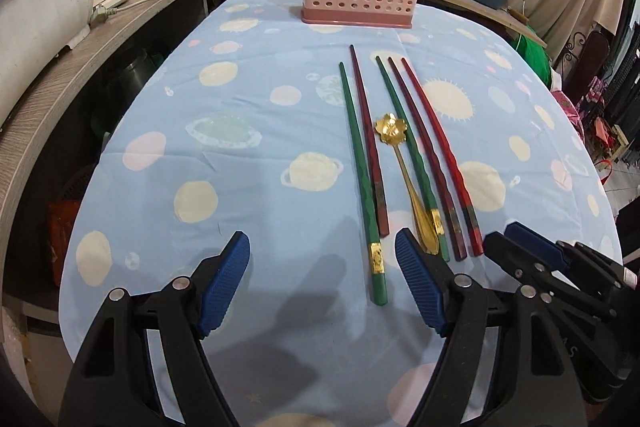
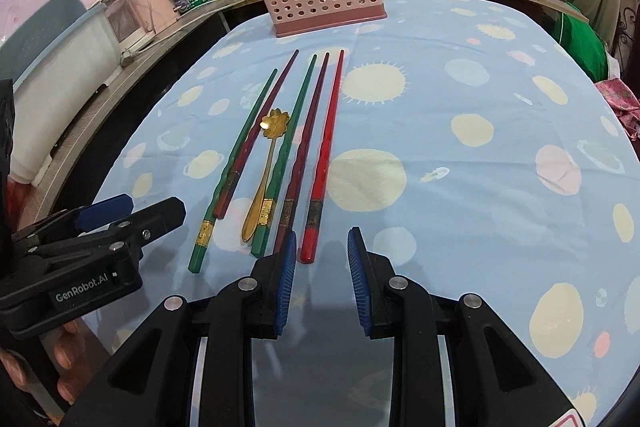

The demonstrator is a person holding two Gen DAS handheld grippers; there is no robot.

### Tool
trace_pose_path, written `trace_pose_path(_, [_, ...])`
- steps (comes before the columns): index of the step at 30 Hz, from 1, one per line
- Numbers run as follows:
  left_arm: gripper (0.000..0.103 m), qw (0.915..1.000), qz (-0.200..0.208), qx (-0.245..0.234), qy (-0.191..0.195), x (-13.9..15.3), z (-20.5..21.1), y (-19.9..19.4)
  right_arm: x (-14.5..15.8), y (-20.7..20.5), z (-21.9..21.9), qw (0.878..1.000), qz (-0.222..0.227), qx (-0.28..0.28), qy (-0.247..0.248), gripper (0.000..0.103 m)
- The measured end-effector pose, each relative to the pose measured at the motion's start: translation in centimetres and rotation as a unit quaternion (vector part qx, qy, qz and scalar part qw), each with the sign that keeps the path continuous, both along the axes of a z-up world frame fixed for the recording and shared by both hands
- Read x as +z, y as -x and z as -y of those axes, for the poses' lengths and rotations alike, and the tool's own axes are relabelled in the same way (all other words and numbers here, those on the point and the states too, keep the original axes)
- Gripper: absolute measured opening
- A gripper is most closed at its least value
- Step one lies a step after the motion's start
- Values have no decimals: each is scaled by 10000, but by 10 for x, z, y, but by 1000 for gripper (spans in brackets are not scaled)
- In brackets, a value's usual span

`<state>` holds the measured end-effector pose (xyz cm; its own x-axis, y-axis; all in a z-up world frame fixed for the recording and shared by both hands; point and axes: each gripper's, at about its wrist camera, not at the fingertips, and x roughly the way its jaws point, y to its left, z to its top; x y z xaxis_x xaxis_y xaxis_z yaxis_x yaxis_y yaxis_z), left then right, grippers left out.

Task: Organize utensils
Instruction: 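Grasp a green chopstick with left tool while right tool grasps a red chopstick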

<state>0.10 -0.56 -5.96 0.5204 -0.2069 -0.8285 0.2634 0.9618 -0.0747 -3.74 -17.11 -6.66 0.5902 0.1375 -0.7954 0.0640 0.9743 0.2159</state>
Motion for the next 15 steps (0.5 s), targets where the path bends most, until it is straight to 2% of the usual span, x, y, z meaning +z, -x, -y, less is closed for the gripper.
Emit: trace_pose_path(15, [71, 9996, -197, -24, -206, -23, 5, 1, -7, -11, -8, 9999, 24, 51, 137, 24])
